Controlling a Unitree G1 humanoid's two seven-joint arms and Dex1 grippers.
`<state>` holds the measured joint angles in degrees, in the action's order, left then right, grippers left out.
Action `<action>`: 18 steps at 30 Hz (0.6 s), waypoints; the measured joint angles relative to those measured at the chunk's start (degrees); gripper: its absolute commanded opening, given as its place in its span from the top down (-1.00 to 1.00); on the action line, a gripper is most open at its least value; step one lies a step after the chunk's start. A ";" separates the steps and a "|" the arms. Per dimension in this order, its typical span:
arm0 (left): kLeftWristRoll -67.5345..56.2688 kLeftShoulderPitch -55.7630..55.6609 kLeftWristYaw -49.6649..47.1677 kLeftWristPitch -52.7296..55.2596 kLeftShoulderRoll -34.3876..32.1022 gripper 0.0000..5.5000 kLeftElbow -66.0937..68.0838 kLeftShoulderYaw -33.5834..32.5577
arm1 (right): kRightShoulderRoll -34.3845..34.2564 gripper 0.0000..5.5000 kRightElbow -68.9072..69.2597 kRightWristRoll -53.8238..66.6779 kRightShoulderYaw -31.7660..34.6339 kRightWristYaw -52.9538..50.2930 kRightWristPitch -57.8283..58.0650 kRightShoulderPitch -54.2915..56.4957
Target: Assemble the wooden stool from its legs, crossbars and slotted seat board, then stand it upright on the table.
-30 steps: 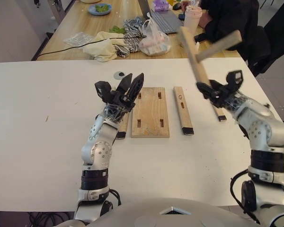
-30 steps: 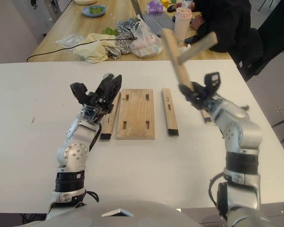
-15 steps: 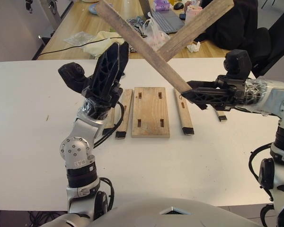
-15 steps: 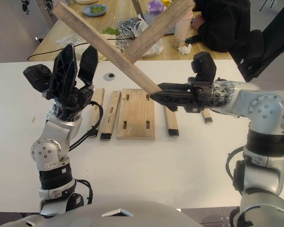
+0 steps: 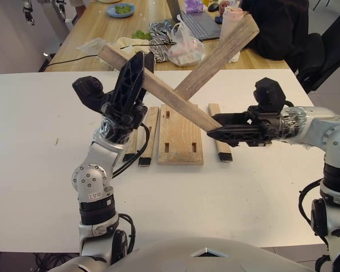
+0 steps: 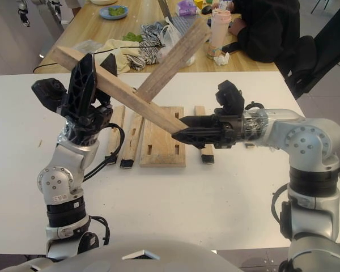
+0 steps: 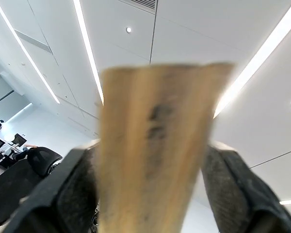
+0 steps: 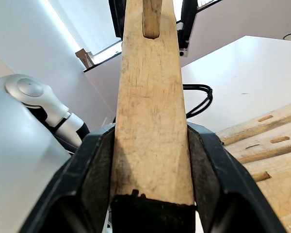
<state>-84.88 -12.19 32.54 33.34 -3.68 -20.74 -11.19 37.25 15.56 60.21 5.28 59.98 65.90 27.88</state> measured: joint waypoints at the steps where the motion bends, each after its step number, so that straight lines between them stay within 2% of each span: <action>1: -0.14 0.00 0.00 0.00 -0.01 0.07 0.01 -0.05 | -0.02 0.27 0.00 -0.11 -0.26 0.24 -0.55 -0.09; 4: -0.12 0.00 -0.02 -0.03 -0.08 0.20 0.19 -0.20 | -0.19 0.27 0.02 -1.16 -0.92 1.00 -2.19 -0.44; 7: -0.12 0.00 -0.02 -0.03 -0.35 0.20 0.52 -0.33 | -0.35 0.27 0.02 -2.00 -1.54 0.99 -3.29 -0.70; 12: -0.06 -2.11 -1.26 -1.30 -0.58 0.23 3.33 -2.28 | -0.40 -0.05 0.04 -4.54 -3.70 -0.20 -4.71 -1.91; 15: 2.28 -5.78 -0.64 -1.29 -4.83 0.25 6.81 -4.69 | -0.12 -0.28 -1.43 -11.59 -8.43 -1.36 -8.93 -3.84; 18: 7.74 -8.58 3.43 -1.15 -11.64 0.27 11.60 -5.89 | 1.88 -0.13 -7.04 -23.03 -13.50 -3.14 -16.38 -7.23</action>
<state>-77.14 -20.77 35.96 32.19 -15.32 -9.14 -17.08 39.12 8.52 37.18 -8.22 56.84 49.52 20.65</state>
